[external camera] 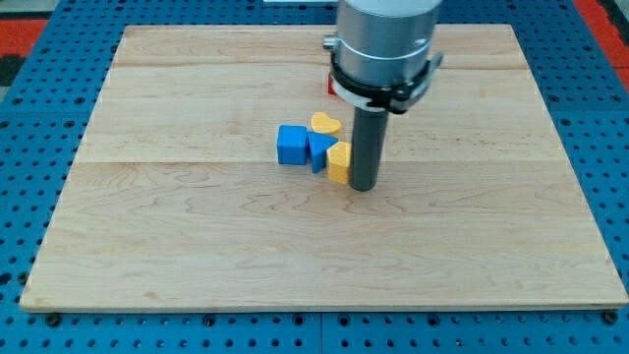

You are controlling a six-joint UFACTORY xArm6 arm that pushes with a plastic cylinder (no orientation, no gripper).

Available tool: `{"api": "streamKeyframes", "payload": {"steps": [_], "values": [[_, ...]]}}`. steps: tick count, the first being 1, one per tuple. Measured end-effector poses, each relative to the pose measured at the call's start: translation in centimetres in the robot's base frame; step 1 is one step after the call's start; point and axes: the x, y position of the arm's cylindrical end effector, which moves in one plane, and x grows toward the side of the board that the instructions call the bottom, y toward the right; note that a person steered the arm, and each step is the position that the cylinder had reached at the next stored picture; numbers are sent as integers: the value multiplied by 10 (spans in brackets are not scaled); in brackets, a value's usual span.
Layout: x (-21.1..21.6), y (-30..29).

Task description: Place the blue blocks and yellow heart in a triangle shape

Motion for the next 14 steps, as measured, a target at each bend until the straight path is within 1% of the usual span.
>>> {"api": "streamKeyframes", "payload": {"steps": [1, 2, 3, 4, 5, 6, 7, 8, 10, 11, 12, 13, 14], "values": [[-10, 28], [-44, 40], [-76, 33], [-76, -9], [-83, -36], [-110, -40], [-119, -91], [-109, -116], [-68, -66], [-40, -42], [-13, -46], [7, -69], [-34, -115]]}}
